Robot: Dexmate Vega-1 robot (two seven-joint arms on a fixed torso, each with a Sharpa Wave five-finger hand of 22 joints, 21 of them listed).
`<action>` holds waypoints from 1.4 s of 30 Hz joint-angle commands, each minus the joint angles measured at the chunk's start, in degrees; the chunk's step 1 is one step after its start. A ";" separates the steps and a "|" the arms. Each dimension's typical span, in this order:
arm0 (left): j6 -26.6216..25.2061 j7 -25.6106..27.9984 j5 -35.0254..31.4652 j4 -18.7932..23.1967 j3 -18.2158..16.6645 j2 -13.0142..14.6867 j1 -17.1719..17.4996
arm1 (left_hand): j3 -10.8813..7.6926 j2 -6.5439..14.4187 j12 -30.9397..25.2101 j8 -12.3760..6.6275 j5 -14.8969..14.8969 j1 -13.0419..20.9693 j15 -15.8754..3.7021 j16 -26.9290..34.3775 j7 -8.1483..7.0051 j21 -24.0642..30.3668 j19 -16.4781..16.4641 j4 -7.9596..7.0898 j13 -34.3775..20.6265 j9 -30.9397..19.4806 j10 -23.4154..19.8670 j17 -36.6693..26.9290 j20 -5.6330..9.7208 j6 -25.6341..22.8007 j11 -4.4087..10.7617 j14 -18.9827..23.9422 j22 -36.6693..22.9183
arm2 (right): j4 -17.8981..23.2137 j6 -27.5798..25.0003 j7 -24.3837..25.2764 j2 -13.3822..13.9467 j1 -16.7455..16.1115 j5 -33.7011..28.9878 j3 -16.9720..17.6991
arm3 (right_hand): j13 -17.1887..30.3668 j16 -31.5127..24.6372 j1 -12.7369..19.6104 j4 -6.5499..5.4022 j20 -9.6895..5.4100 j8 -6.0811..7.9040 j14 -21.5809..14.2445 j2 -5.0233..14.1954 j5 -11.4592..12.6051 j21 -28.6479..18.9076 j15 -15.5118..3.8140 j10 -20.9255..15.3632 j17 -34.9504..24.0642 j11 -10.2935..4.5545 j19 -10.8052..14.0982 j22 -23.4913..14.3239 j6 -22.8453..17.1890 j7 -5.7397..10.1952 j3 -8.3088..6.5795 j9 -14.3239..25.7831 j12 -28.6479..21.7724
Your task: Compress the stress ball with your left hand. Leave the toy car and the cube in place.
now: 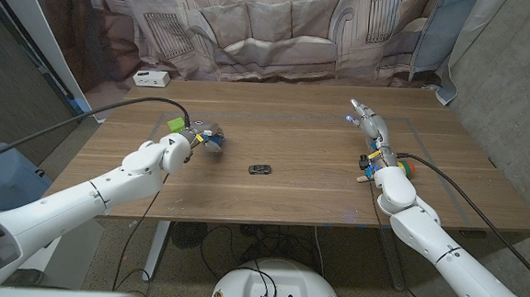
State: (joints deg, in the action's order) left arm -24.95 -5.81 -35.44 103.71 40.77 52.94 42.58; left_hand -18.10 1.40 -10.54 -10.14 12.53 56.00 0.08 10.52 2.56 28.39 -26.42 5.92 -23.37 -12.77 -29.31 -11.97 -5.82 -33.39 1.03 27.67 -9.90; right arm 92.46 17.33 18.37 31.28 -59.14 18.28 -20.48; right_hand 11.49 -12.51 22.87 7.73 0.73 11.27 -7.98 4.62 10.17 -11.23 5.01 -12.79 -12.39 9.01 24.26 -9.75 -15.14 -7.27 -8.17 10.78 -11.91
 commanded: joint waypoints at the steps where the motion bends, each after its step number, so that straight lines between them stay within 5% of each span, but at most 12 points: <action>1: 0.29 -2.42 -1.35 0.82 0.02 0.43 -0.62 | 0.64 -0.16 0.10 0.20 -0.55 -1.49 0.62 -0.28 -0.11 -0.98 1.30 -0.26 0.13 0.14 2.11 0.12 -0.73 2.25 -0.32 -2.23 -0.19 | 1.06 -0.48 -0.02 0.52 -0.22 -0.17 -0.04 | 0.09 0.06 0.41 -0.04 0.17 0.03 -0.48 -0.03 -0.03 0.07 0.01 -0.28 -0.09 -0.16 0.32 -0.06 -0.66 0.01 -0.05 0.11 0.15; 13: 1.12 -1.79 -1.30 0.77 -0.72 0.29 -0.33 | 1.97 -0.14 -0.24 -0.21 -1.55 -5.81 1.98 -0.29 -1.91 -4.19 5.48 -1.40 0.88 0.69 6.60 0.60 -2.41 7.06 -2.80 -7.19 -0.21 | 1.64 -0.50 0.50 0.47 -0.71 -0.21 0.19 | 0.09 0.08 0.41 -0.03 0.18 0.02 -0.49 -0.05 -0.03 0.09 0.02 -0.29 -0.09 -0.17 0.32 -0.06 -0.64 0.10 -0.04 0.11 0.15; 23: 1.44 -0.17 -1.28 0.92 -1.51 0.15 0.28 | 1.93 0.85 -0.18 -0.08 -1.62 -7.50 2.60 -0.35 -2.84 -6.70 9.18 -1.80 1.61 0.94 9.65 0.83 -3.04 10.18 -2.63 -10.55 -0.21 | 1.67 -0.47 1.02 0.24 -1.19 -0.26 0.28 | 0.09 0.09 0.39 -0.05 0.22 0.02 -0.49 -0.06 -0.03 0.10 0.04 -0.35 -0.10 -0.24 0.31 -0.07 -0.65 0.12 -0.02 0.11 0.13; 30: 2.21 2.67 0.32 1.25 -3.21 0.17 1.61 | 2.19 1.74 -0.31 0.56 -1.64 -10.12 2.52 -0.28 -2.80 -8.92 11.77 -2.52 2.51 1.34 12.19 1.00 -3.34 17.02 -3.02 -13.33 -0.27 | 1.74 -0.29 1.34 0.22 -1.43 -0.60 0.33 | 0.09 0.09 0.40 -0.04 0.22 0.01 -0.51 -0.09 -0.04 0.11 -0.06 -0.30 -0.10 -0.27 0.31 -0.07 -0.64 0.15 -0.01 0.11 0.16; 36: 2.78 3.23 1.73 1.01 -3.83 0.13 1.79 | 3.33 1.99 -0.53 -0.22 -2.03 -14.05 2.61 -0.02 -0.79 -10.72 13.46 -3.96 3.56 1.65 13.85 1.15 -0.12 19.50 -4.55 -14.96 -0.24 | 1.75 -0.30 1.20 0.22 -1.51 -0.52 0.30 | 0.09 0.12 0.41 -0.04 0.24 0.02 -0.48 -0.10 -0.04 0.12 0.01 -0.33 -0.10 -0.30 0.29 -0.07 -0.68 0.17 0.00 0.11 0.15; 42: 2.53 3.79 2.40 1.22 -4.22 0.02 2.02 | 4.37 1.40 -0.81 -1.09 -2.39 -16.40 2.64 0.18 0.41 -11.30 13.40 -4.71 4.22 1.75 13.72 1.26 0.74 17.48 -4.82 -14.96 -0.22 | 1.90 -0.27 1.09 0.36 -1.61 -0.54 0.35 | 0.09 0.13 0.41 -0.04 0.20 0.00 -0.45 -0.11 -0.04 0.13 -0.04 -0.29 -0.10 -0.33 0.26 -0.07 -0.64 0.10 0.00 0.11 0.17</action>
State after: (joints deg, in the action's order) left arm -22.64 -3.41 -34.69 104.72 37.53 53.09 44.03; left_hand -13.99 2.91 -11.03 -10.65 10.36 40.60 2.64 10.35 2.72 17.52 -12.88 1.48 -19.17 -10.91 -15.74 -10.65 -5.84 -15.18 -3.42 12.87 -10.01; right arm 94.14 16.90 19.49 31.57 -60.50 17.82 -20.21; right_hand 11.49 -12.51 22.87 7.73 0.73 11.27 -7.98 4.62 10.17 -11.23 5.01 -13.00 -12.38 8.80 24.26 -9.74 -15.35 -7.06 -8.17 10.78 -11.91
